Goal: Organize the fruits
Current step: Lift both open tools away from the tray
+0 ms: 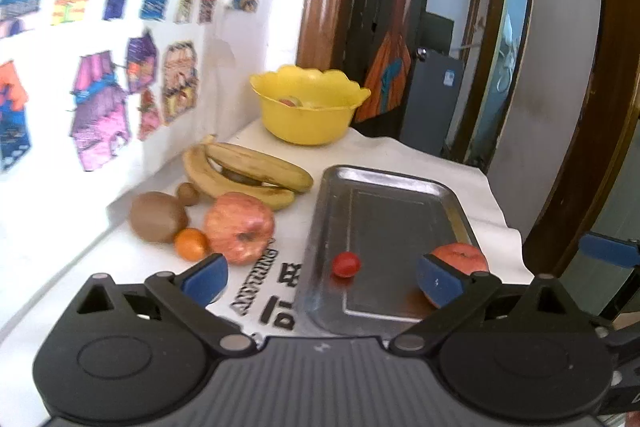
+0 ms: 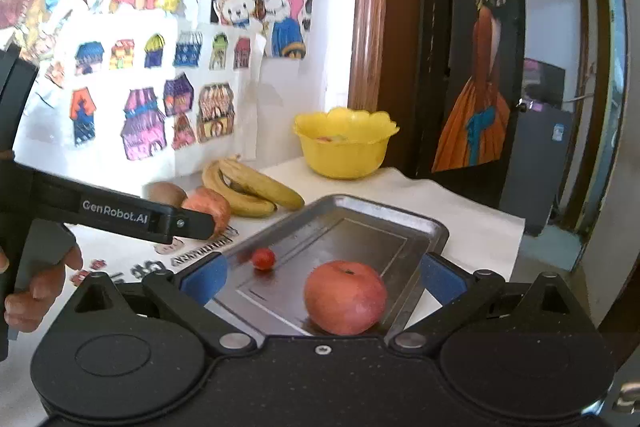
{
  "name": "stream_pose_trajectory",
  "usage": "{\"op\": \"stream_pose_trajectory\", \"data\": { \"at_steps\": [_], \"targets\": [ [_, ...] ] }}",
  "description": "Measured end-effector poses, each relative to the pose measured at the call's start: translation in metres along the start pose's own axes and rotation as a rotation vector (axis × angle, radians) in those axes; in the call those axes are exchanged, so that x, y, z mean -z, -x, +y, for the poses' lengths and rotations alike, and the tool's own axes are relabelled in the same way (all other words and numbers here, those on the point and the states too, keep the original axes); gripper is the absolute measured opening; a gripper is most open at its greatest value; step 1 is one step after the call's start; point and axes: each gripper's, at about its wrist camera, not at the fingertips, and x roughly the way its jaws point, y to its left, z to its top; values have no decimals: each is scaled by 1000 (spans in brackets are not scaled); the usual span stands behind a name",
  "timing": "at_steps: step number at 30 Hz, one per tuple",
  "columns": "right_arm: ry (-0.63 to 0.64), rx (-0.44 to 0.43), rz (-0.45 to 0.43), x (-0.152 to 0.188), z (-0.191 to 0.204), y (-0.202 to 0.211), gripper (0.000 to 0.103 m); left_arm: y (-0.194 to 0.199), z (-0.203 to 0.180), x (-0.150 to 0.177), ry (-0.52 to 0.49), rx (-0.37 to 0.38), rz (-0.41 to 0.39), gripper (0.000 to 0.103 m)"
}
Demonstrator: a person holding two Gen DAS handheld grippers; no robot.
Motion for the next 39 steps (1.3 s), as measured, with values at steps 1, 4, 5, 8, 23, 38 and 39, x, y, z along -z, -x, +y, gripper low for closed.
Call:
{"op": "stream_pose_trajectory", "data": {
  "at_steps": [1,4,5,8,23,38,39],
  "targets": [
    [-7,6,-6,0,4,8,102,9,3,2,0,-5,-10,102],
    [-22,24,-6,1,18,28,102,30,13,7,4,-15,-33,102],
    [-24,31,-3,2,23,34,102,37,17,10,6,-16,-38,102],
    [-36,56,17,5,40,49,102,54,27,16,5,-24,-46,102],
    [-74,-26,127,13,121,56,102,93,89,45,7,-140,-19,103],
    [-63,-239,133,-24,126,-3,102,69,120,34,-51,-173,6,103],
    [-43,-239,128,-29,121,-12,102,64,120,32,-57,-170,7,103]
  ]
}}
